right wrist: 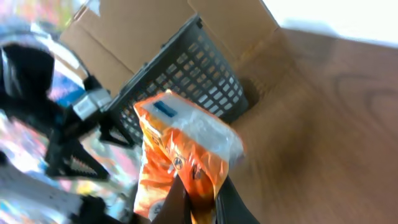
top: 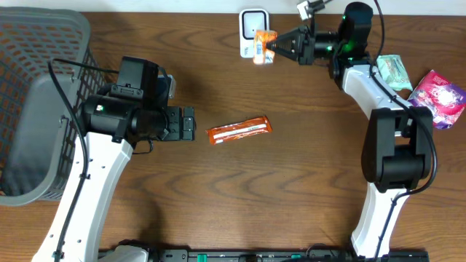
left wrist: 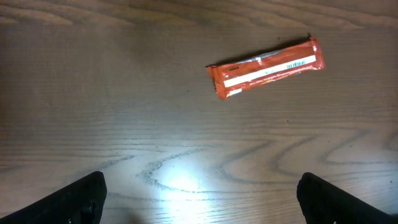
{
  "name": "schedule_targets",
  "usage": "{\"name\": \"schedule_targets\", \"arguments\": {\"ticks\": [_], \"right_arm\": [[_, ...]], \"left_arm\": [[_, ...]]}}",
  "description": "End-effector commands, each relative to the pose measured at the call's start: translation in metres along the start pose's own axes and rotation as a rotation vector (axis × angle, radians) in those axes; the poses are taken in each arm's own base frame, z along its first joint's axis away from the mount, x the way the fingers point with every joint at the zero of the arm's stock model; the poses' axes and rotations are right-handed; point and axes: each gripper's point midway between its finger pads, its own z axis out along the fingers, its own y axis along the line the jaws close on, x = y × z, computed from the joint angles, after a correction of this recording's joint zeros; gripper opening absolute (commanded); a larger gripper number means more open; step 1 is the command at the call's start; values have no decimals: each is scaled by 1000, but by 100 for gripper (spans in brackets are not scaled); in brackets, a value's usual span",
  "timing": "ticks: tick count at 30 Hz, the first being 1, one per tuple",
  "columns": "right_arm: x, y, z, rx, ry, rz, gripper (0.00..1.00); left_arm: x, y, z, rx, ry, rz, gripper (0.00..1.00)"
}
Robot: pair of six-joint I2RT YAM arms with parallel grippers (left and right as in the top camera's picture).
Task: Scan the item barcode
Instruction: 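Hold the small orange packet over the white scanner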
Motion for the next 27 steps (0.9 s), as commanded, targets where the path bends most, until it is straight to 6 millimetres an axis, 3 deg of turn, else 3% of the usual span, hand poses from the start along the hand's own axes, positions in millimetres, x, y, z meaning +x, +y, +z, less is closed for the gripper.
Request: {"name": "schedule_targets", "arguments": {"ticks": [1,5,7,10,14,17,19,21,22,27], "right_arm": [[-9,3,3,29,-30,197,1],[-8,-6,10,66,-53,251,1],[-7,-33,12,186,-121,376,1],[19,-94,5,521,-226,598,1],[40,-119,-3,776,-199,606,1],[44,-127,-31,1053,-148,582,1],[30,-121,-59,1276,-120,500,1],[9,-111,-72,1384,-114,400,1],[-12,-103,-76,1443,-122,302,1],[-60,-92,-74,1639,-124,-69,1]], "left_arm": [[0,3,0,-10,-2,-5,98],[0,3,0,-11,-2,-5,98],[0,3,0,-11,-2,-5,98],[0,3,0,-11,-2,-5,98],[0,3,0,-11,-2,-5,98],[0,3,0,-11,-2,-5,98],[0,3,0,-11,-2,-5,98],[0,3,0,-11,-2,-5,98],[0,3,0,-10,-2,-5,98],[0,3,0,-11,-2,-5,98]]}}
